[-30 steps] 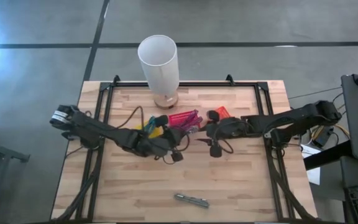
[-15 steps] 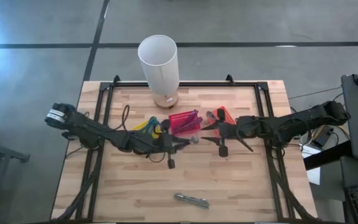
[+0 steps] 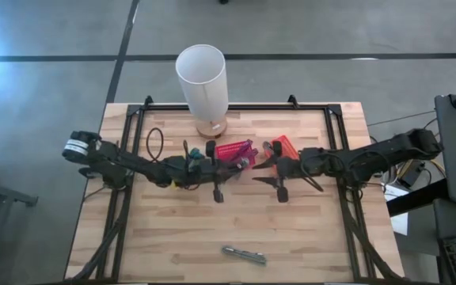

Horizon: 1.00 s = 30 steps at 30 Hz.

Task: Pick & Place USB Port
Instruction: Put the top black and white charger cable into the orange bin

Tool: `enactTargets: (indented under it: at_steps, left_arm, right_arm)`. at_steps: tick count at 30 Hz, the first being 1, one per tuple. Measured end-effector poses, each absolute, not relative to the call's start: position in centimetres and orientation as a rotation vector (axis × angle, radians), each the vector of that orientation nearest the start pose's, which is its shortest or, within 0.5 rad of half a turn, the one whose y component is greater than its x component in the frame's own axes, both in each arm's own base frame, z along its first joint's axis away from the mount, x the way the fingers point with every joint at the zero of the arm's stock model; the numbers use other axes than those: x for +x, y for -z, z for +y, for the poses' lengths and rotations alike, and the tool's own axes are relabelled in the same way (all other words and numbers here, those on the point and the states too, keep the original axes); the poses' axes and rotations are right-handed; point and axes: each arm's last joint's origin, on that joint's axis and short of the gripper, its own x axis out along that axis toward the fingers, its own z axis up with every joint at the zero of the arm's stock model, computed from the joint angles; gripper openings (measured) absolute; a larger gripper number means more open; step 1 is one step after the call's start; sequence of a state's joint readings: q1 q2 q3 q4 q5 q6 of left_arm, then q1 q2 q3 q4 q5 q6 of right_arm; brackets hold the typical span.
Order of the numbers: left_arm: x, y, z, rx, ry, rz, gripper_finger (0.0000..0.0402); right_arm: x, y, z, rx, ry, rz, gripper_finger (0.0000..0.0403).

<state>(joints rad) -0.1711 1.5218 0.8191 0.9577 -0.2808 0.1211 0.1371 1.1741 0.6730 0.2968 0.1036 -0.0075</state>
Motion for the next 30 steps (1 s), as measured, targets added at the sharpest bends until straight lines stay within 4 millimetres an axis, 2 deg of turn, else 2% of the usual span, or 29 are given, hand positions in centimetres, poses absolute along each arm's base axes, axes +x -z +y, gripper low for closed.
enactTargets:
  at_steps: [13,21,25,30]
  left_arm:
    - [34.9,-27.3,-5.2,0.12,-0.116,-0.222,0.0016]
    - [35.3,-27.3,-5.3,0.119,-0.116,-0.224,0.0016]
    - [35.3,-27.3,-5.3,0.109,-0.114,-0.217,0.0016]
    - [35.3,-27.3,-5.3,0.108,-0.114,-0.217,0.0016]
  right_arm:
    - [27.0,-26.2,3.4,-0.035,-0.034,0.156,0.015]
    - [27.2,-26.4,3.4,-0.048,-0.034,0.123,0.0145]
    - [27.2,-26.5,3.4,-0.052,-0.034,0.117,0.0117]
    - [27.2,-26.5,3.5,-0.057,-0.034,0.109,0.0058]
